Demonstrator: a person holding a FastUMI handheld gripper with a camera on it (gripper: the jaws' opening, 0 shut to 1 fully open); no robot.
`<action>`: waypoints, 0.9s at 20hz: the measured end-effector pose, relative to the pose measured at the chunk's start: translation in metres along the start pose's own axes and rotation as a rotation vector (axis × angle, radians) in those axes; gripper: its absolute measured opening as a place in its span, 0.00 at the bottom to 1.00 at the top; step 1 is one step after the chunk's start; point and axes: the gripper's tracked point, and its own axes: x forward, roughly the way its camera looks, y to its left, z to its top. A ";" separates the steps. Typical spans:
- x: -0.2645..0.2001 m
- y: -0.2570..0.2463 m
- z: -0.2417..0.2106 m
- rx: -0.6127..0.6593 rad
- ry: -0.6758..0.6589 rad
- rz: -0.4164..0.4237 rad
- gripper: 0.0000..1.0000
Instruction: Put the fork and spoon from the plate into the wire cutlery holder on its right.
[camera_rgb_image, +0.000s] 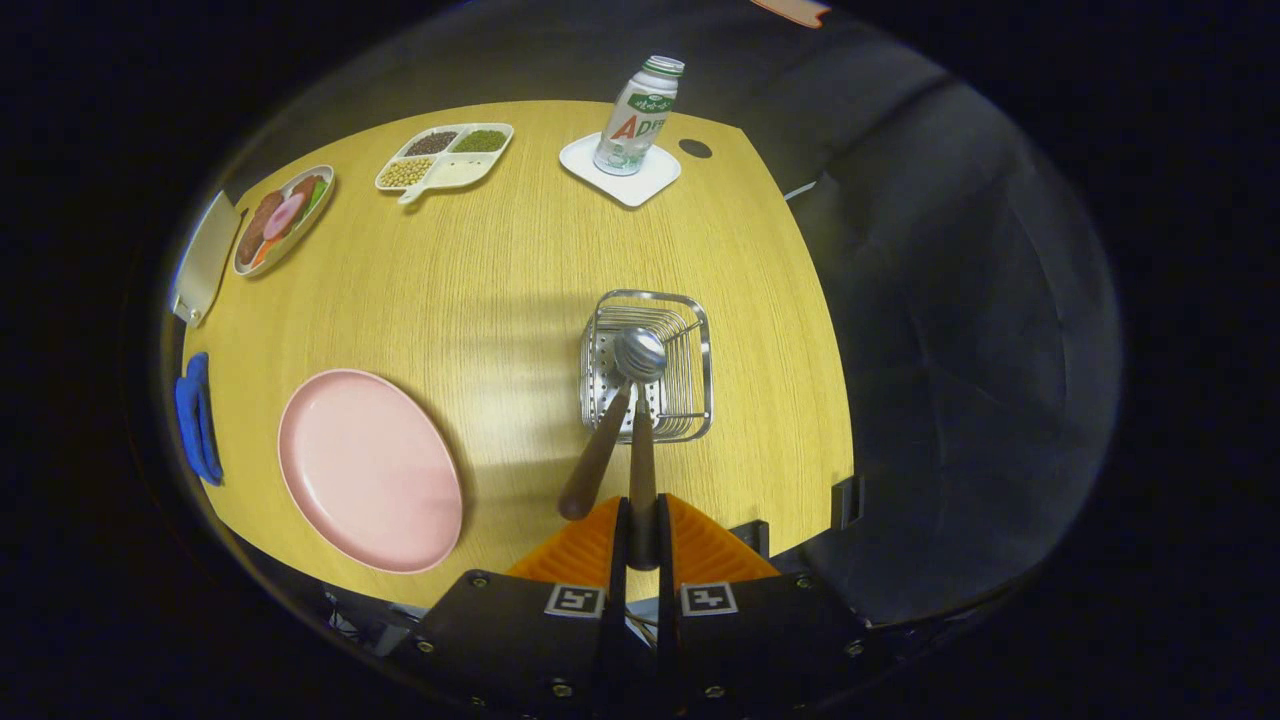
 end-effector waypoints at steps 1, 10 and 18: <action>-0.001 -0.001 0.000 0.001 0.002 0.001 0.14; -0.011 0.000 0.004 0.017 -0.022 0.010 0.39; -0.031 0.000 0.009 0.015 -0.067 0.012 0.42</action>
